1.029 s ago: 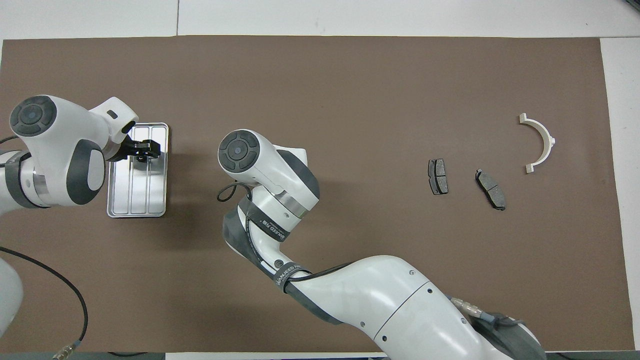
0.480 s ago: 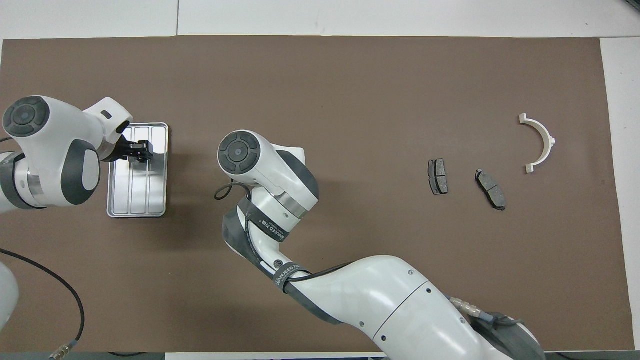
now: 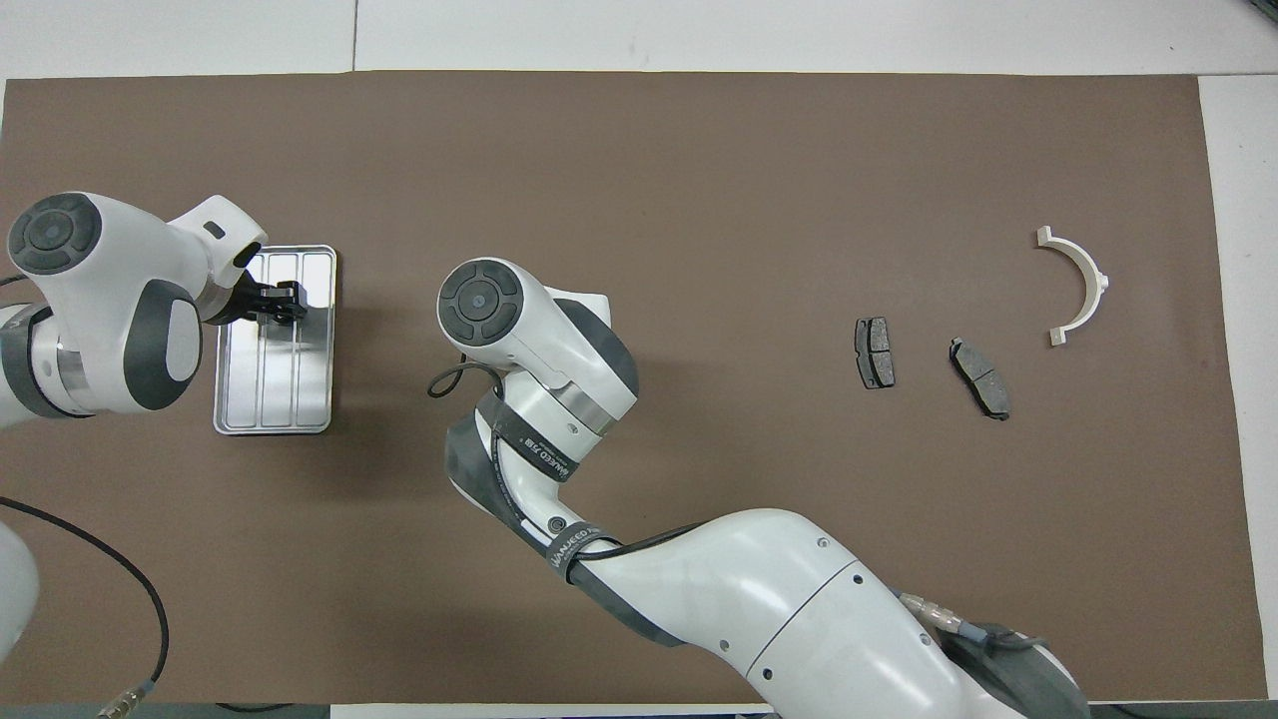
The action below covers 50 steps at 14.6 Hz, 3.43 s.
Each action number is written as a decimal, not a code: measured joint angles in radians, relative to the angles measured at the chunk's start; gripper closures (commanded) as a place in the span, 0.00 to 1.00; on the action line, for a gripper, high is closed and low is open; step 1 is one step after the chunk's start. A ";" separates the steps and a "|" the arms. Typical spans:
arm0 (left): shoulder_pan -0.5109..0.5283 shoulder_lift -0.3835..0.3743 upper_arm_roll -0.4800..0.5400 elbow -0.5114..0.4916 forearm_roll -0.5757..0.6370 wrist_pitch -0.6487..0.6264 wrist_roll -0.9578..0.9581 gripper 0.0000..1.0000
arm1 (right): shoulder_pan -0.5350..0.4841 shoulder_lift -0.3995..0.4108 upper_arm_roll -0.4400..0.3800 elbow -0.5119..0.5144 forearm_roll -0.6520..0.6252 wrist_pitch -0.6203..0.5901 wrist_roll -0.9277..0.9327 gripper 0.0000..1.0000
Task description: Place bearing gear from tray to pile
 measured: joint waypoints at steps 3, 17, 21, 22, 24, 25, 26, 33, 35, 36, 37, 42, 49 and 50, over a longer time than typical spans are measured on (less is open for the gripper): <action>0.000 -0.001 -0.001 -0.004 0.000 0.001 -0.001 0.50 | -0.007 0.001 0.001 -0.009 0.005 0.013 0.000 0.26; -0.003 -0.006 -0.009 -0.008 -0.008 0.001 -0.003 0.94 | -0.021 -0.002 0.006 -0.010 0.015 0.029 0.000 0.64; -0.001 -0.007 -0.003 0.013 -0.012 -0.033 -0.004 0.94 | -0.029 -0.008 0.006 -0.013 0.038 0.031 -0.001 0.80; -0.001 -0.008 -0.002 0.026 -0.012 -0.052 -0.004 0.94 | -0.030 -0.009 0.007 -0.013 0.041 0.031 -0.001 0.83; -0.001 -0.012 -0.002 0.051 -0.013 -0.084 -0.004 0.93 | -0.031 -0.009 0.007 -0.013 0.042 0.031 -0.004 0.98; -0.001 -0.014 -0.002 0.062 -0.014 -0.099 -0.004 0.93 | -0.033 -0.012 0.007 -0.013 0.046 0.031 -0.016 1.00; -0.001 -0.016 -0.002 0.072 -0.014 -0.112 -0.005 0.93 | -0.040 -0.013 0.005 -0.014 0.047 0.030 -0.042 1.00; -0.003 -0.024 -0.006 0.101 -0.041 -0.155 -0.023 0.93 | -0.159 -0.130 0.003 -0.010 0.089 -0.148 -0.311 1.00; -0.014 -0.026 -0.019 0.142 -0.049 -0.210 -0.078 0.93 | -0.177 -0.194 0.003 -0.008 0.108 -0.224 -0.372 1.00; -0.039 -0.027 -0.024 0.171 -0.051 -0.243 -0.131 0.93 | -0.188 -0.229 0.002 -0.007 0.118 -0.264 -0.410 1.00; -0.077 -0.028 -0.027 0.200 -0.052 -0.269 -0.201 0.93 | -0.204 -0.265 0.002 -0.006 0.119 -0.309 -0.457 1.00; -0.344 -0.023 -0.033 0.251 -0.052 -0.282 -0.564 0.93 | -0.365 -0.406 -0.004 -0.012 0.120 -0.483 -0.874 1.00; -0.531 0.123 -0.024 0.295 -0.014 -0.180 -0.777 0.93 | -0.573 -0.430 -0.011 -0.201 0.076 -0.280 -1.344 1.00; -0.530 0.133 -0.019 0.287 -0.010 -0.163 -0.777 0.93 | -0.588 -0.441 -0.011 -0.254 0.067 -0.228 -1.371 1.00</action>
